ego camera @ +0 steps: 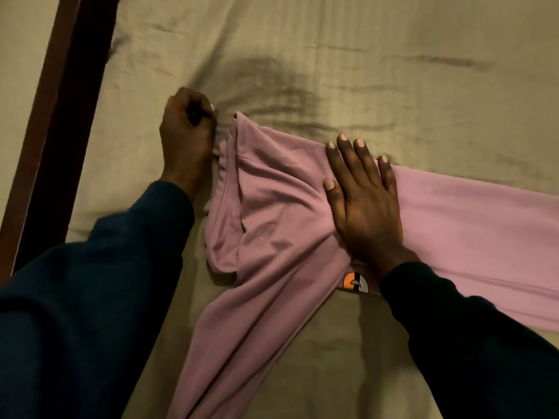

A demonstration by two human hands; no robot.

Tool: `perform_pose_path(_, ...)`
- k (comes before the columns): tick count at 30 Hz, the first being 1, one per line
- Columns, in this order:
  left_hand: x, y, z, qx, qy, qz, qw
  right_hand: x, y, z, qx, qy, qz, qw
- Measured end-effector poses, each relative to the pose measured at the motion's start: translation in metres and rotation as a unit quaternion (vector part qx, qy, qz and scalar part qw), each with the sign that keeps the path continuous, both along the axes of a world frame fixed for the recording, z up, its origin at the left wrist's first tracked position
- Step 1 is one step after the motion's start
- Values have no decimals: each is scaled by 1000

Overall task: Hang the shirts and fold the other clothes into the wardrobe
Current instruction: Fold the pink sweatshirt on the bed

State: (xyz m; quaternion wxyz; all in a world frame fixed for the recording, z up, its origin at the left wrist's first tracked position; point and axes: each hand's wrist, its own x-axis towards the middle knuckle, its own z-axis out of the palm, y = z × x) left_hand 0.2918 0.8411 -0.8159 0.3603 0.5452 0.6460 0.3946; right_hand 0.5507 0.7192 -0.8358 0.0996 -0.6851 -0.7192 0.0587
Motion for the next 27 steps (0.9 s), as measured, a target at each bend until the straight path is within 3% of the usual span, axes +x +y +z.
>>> perform_pose_path(3,7,-2,2,1,98,15,995,-2,0,-2,1,0,7,1000)
perform_pose_path(6,20,-26,4,16,99,-13,995,3,2,-7,-6,-15,-4,1000)
perform_pose_path(11,10,-145,18,-29,123,29,992,-5,-1,11,-36,-18,8,999)
perform_pose_path(14,4,-227,31,-68,121,32,990,-23,-28,35,4,3,-16,1000)
perform_pose_path(16,0,-269,41,-102,128,46,985,-44,-64,47,45,69,-18,996)
perform_pose_path(18,-6,-301,43,-130,146,36,980,-69,-112,53,34,192,1,981)
perform_pose_path(21,-18,-325,47,-203,203,-11,958,-95,-179,59,-65,351,-22,934)
perform_pose_path(23,-28,-333,54,-265,233,-49,935,-105,-217,62,-137,380,-35,914)
perform_pose_path(25,-33,-336,64,-316,151,-57,935,-112,-249,63,-146,338,37,929)
perform_pose_path(27,-27,-337,78,-355,-45,-10,934,-115,-275,72,-136,316,147,927)
